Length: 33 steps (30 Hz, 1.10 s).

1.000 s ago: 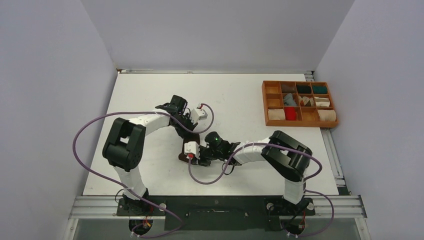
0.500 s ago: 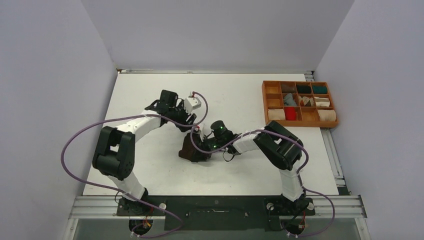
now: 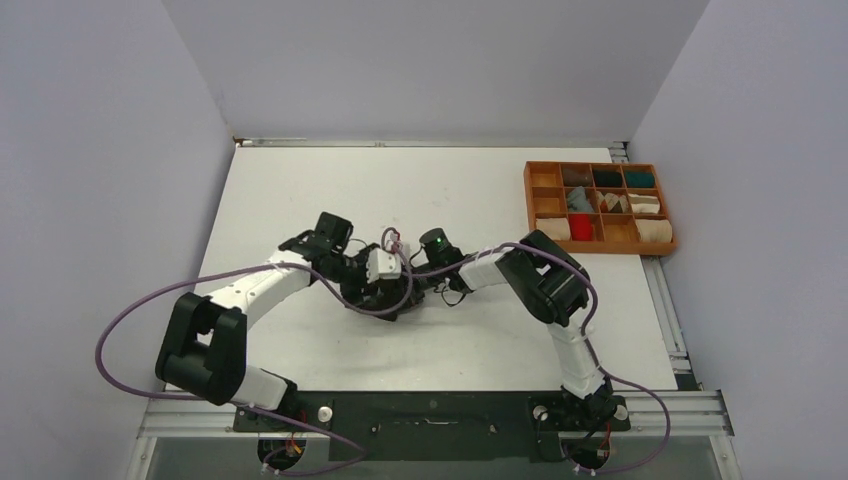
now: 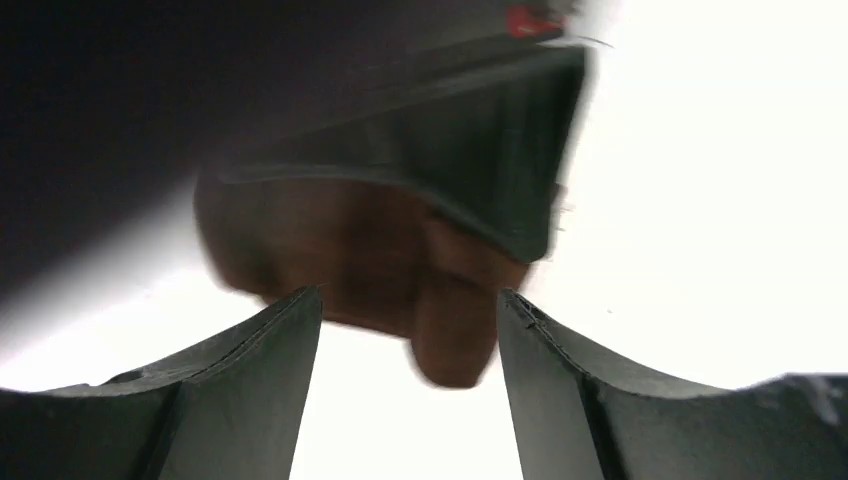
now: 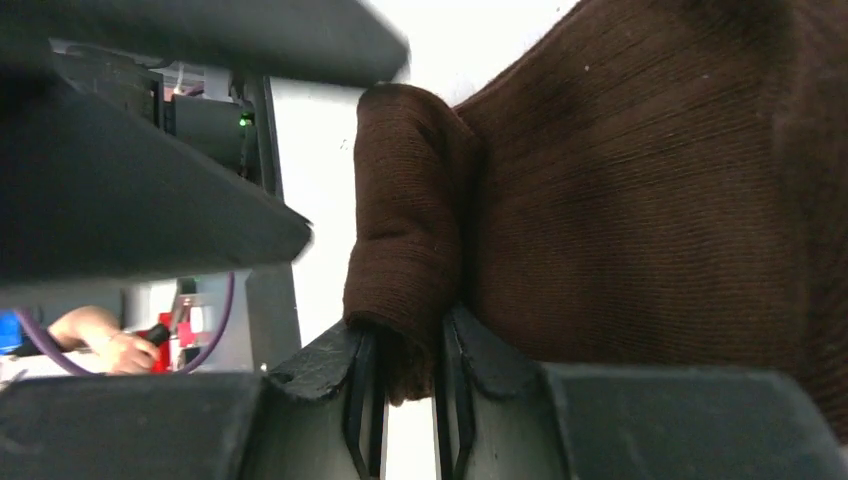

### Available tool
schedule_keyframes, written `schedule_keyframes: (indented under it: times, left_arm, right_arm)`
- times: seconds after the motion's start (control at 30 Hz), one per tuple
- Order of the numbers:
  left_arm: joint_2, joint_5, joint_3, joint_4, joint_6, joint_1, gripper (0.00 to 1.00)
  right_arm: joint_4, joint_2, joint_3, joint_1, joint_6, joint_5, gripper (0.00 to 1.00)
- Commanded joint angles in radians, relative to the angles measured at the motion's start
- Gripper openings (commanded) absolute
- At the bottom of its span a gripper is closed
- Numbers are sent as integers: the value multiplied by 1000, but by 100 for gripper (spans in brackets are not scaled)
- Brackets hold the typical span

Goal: Roll the socks
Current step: Roll the sock at the center of the board.

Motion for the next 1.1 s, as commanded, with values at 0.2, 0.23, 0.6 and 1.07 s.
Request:
schedule_keyframes:
  times: [0.2, 0.23, 0.6, 1.07]
  left_arm:
    - [43, -218, -167, 139, 112, -189, 60]
    - [49, -222, -169, 139, 107, -192, 59]
    - [109, -169, -123, -15, 39, -182, 0]
    - [364, 61, 123, -298, 13, -23, 0]
  right_arm:
    - [-253, 124, 34, -33, -19, 82, 14]
    - [-254, 125, 35, -37, -19, 81, 14]
    - [-238, 14, 10, -81, -98, 83, 44]
    - [-62, -407, -298, -110, -340, 233, 63]
